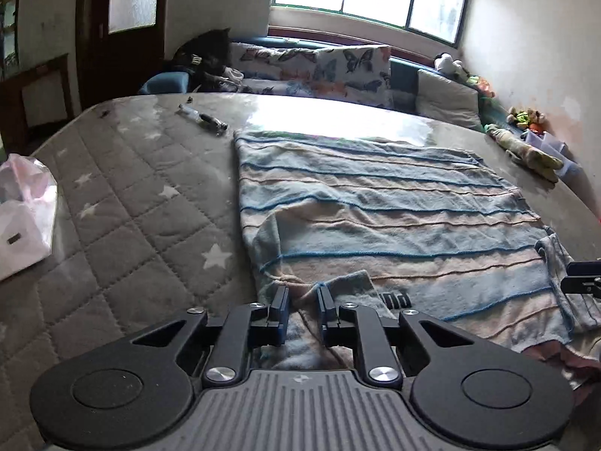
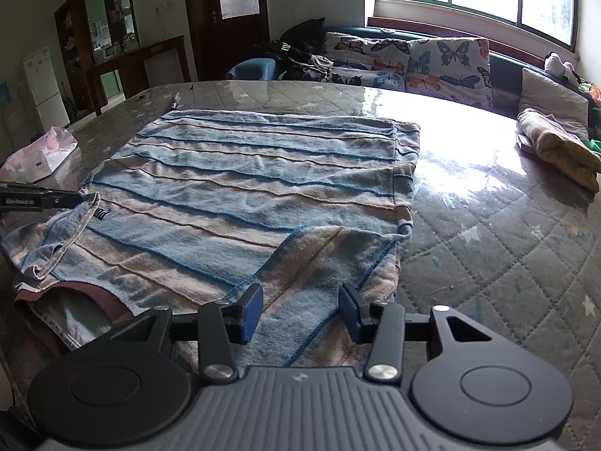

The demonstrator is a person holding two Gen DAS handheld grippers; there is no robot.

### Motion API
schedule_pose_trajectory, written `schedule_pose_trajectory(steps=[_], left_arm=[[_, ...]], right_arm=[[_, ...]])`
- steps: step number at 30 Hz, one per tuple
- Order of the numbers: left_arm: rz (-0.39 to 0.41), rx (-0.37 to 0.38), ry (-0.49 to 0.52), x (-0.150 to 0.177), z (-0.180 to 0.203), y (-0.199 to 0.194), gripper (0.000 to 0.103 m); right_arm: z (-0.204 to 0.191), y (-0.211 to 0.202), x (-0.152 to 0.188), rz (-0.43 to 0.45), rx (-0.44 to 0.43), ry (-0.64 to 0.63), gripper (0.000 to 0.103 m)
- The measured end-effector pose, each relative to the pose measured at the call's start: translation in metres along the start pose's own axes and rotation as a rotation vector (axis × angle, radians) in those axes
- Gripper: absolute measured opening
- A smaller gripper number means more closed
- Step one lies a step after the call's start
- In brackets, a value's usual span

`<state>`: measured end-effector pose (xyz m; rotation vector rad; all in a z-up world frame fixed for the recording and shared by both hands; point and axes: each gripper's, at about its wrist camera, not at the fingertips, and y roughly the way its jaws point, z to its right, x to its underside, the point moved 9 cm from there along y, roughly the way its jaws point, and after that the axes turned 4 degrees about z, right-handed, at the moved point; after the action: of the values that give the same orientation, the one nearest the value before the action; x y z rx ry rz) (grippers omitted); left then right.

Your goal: Fold clothes

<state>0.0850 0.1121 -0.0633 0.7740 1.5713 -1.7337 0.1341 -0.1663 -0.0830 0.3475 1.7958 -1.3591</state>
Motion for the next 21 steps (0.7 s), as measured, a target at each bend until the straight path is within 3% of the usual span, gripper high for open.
schedule_pose_trajectory(steps=[8,15,21], left_arm=[[0.013,0.008,0.109,0.014,0.014,-0.03,0.019],[0.003,-0.017,0.145,0.034,0.021,-0.052,0.02],[-0.02,-0.003,0.165,0.048,0.029,-0.064,0.033]], right_arm=[[0.0,0.0,0.0,0.0,0.0,0.001,0.046],[-0.002,-0.004,0.001,0.004,-0.003,-0.004,0.047],[-0.002,-0.007,0.005,0.002,-0.006,-0.001,0.047]])
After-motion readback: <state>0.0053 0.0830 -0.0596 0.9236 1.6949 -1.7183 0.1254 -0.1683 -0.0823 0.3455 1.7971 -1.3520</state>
